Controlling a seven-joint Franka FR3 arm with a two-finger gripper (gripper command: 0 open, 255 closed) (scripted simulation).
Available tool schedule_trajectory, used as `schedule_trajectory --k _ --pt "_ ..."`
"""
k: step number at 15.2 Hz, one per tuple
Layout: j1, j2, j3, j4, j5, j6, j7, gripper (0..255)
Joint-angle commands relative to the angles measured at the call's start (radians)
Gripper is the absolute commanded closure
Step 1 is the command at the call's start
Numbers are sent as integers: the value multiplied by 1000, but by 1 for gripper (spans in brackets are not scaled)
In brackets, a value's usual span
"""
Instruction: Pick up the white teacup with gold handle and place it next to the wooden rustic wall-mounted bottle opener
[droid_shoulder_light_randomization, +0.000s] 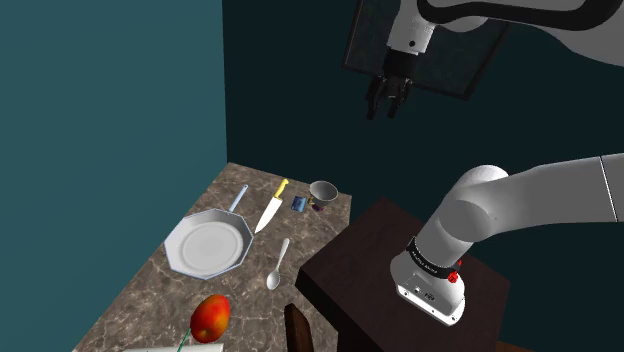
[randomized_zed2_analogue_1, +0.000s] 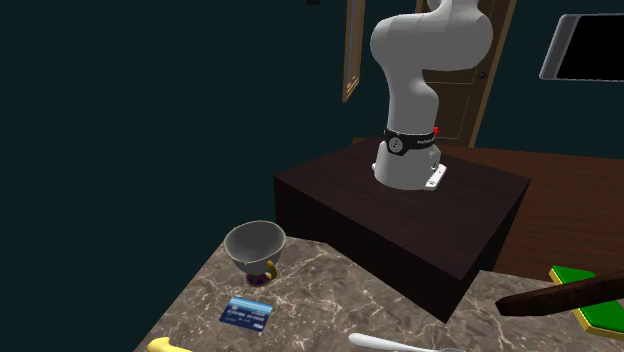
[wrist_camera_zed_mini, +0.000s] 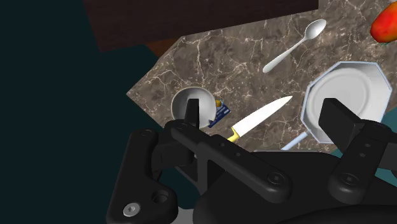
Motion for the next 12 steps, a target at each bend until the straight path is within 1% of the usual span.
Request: schedule_trajectory --k 1,7,12 --pt "0 0 0 0 0 0 0 0" --pt "-1 43 52 -171 -3 251 52 0" --pt "-2 140 95 -273 -11 480 102 0"
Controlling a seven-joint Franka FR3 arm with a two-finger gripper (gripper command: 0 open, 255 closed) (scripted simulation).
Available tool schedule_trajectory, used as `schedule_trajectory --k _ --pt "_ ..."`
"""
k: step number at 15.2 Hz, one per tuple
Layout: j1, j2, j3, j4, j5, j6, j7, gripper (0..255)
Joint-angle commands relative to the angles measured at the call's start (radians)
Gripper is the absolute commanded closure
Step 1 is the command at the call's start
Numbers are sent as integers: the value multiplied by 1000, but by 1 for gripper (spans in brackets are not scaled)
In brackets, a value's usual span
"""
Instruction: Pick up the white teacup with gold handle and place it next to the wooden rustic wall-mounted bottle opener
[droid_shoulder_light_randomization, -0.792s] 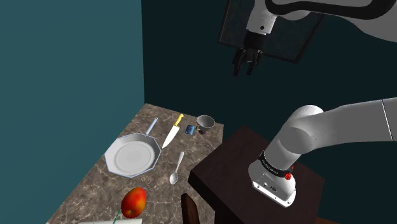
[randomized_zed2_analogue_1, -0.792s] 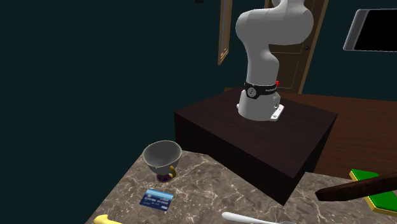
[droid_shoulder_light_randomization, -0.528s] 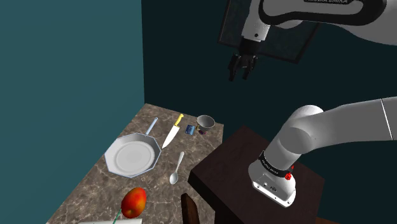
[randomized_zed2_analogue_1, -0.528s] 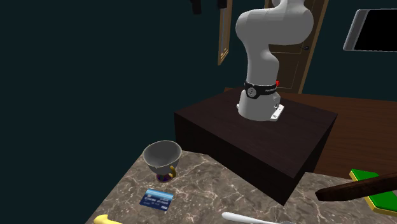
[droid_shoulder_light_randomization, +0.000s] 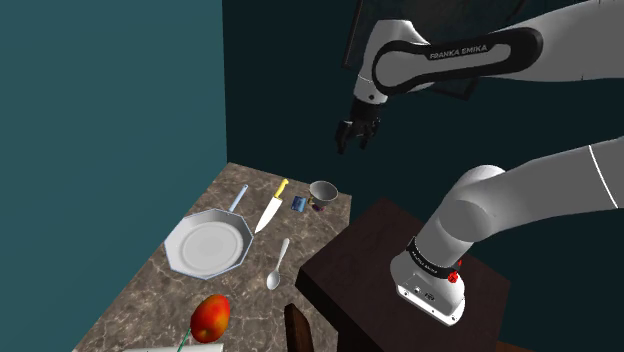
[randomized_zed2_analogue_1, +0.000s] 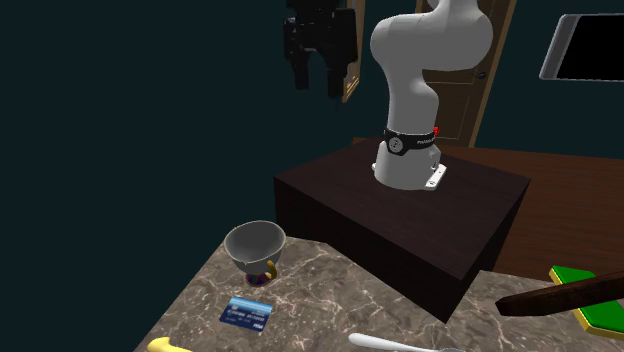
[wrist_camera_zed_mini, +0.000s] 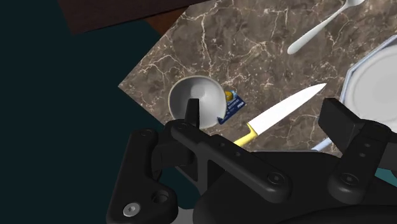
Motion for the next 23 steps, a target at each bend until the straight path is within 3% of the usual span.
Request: schedule_trajectory --k 1,7,11,14,16,19,23 --pt "-2 48 17 -31 -5 94 22 0" --pt "-21 260 72 -83 -43 390 104 0" --pt "-57 441 112 -76 -115 580 193 0" --pt "-96 588 138 -47 -232 707 305 0" --pt "-115 689 137 -15 -353 777 413 0" --pt "-88 839 74 55 -564 855 602 0" --pt "-53 915 20 84 -645 901 670 0"
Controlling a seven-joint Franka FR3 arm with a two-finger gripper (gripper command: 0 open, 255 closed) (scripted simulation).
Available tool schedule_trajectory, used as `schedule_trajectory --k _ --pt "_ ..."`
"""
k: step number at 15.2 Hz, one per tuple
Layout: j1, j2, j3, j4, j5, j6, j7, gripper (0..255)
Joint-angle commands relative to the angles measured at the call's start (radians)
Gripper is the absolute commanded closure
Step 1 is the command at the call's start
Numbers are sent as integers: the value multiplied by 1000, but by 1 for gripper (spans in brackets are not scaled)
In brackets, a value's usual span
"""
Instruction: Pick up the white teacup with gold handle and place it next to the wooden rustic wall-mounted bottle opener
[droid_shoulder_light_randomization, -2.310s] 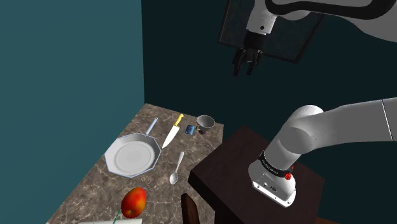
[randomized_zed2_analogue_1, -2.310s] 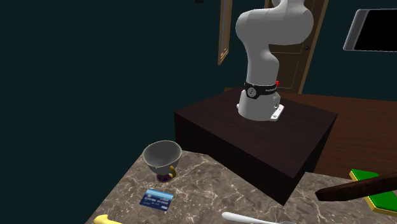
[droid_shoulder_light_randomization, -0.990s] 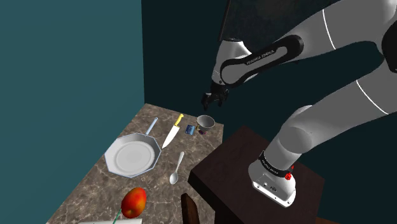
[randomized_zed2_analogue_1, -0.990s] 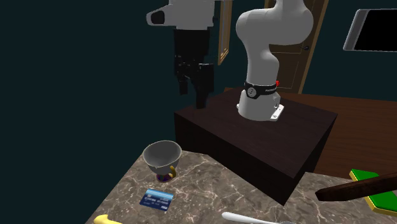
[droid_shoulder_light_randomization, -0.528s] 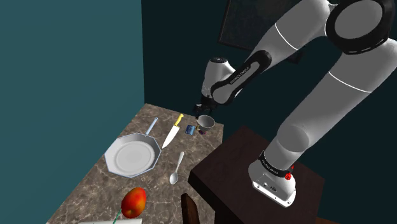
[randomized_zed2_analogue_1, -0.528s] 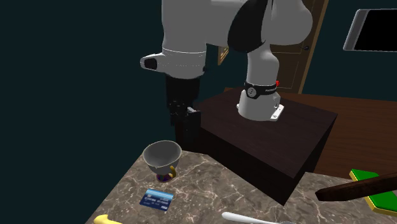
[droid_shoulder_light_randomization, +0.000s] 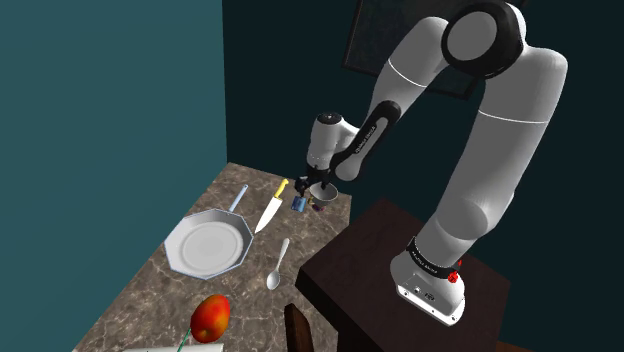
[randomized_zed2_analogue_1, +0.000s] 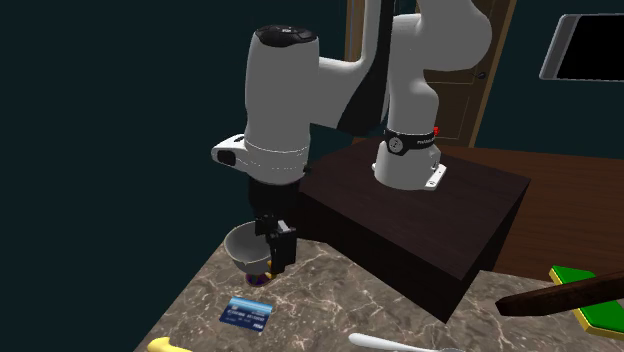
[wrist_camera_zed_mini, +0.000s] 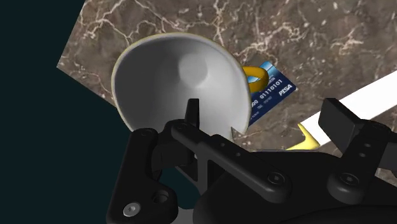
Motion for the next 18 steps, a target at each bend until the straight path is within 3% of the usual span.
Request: schedule_trajectory --k 1,5,12,13,18 --pt "15 36 -25 13 -38 24 32 0" --pt "45 100 -70 38 -93 65 78 0" --pt "46 100 -71 38 -93 65 78 0" --pt "46 100 -71 38 -93 65 78 255" --pt "46 99 -70 37 -92 65 78 255"
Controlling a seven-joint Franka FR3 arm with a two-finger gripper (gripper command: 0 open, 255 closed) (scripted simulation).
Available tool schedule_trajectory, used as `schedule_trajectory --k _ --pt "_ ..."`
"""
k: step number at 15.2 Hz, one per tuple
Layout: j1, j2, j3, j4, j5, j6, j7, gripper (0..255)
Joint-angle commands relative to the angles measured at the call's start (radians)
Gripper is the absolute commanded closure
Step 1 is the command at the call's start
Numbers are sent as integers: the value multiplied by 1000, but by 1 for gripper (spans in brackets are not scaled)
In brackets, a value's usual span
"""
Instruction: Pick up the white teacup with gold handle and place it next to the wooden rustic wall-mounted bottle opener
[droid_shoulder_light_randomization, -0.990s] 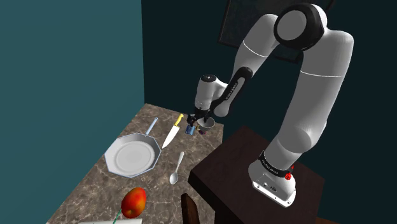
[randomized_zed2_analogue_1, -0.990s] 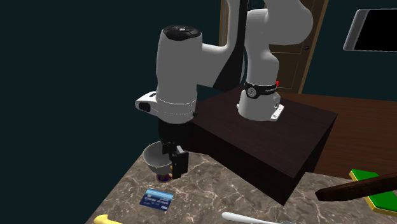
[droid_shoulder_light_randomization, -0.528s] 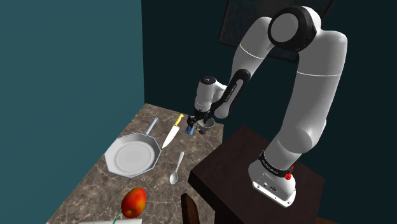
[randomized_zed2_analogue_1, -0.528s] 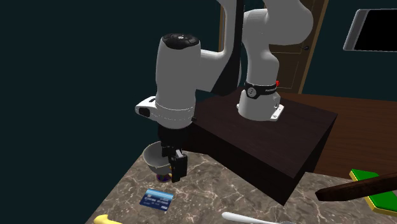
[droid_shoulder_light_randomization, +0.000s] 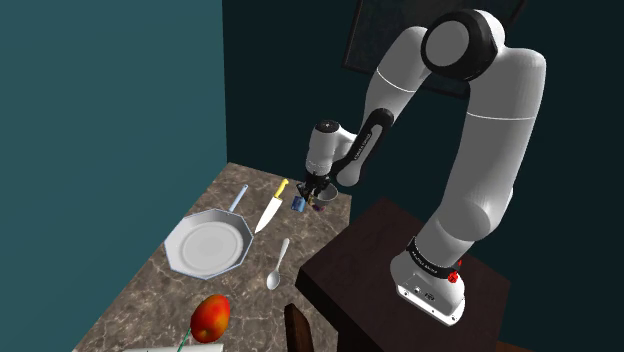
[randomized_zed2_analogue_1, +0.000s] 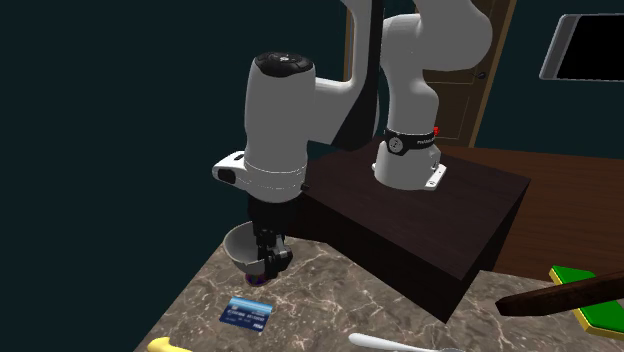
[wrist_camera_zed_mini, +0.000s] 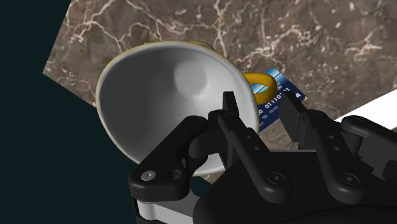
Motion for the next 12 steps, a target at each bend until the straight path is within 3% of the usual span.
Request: schedule_trajectory --k 1,4,12 --pt "0 0 0 0 0 0 0 255" --pt "0 1 0 0 0 0 0 255" --pt "-76 -138 101 -43 137 -95 -126 255"
